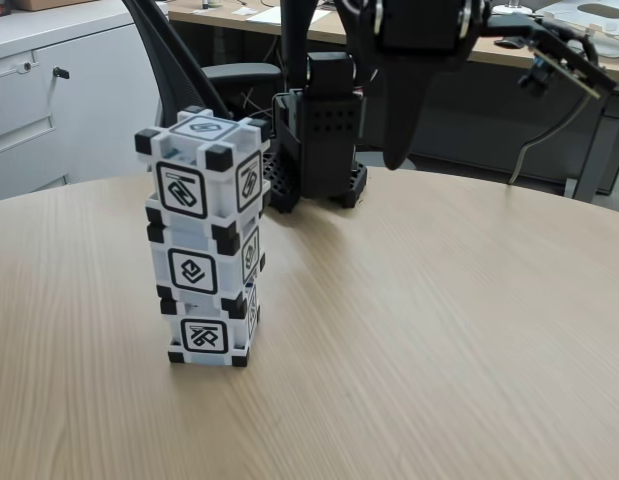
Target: Stack cubes from left to right.
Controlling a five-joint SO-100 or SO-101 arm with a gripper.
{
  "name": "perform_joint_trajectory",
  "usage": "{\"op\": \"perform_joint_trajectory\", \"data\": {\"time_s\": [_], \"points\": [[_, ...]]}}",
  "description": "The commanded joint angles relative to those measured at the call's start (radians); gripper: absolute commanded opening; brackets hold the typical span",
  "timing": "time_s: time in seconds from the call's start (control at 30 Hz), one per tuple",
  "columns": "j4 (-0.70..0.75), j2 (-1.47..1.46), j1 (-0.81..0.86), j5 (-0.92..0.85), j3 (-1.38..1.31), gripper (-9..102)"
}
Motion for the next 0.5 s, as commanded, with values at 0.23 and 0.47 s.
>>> {"op": "perform_joint_trajectory", "data": {"time_s": [0.23,0.47], "points": [[0.008,0.003,0.006,-0.021,-0.006,0],[0.009,0.008,0.003,-0.025,-0.006,0]]}}
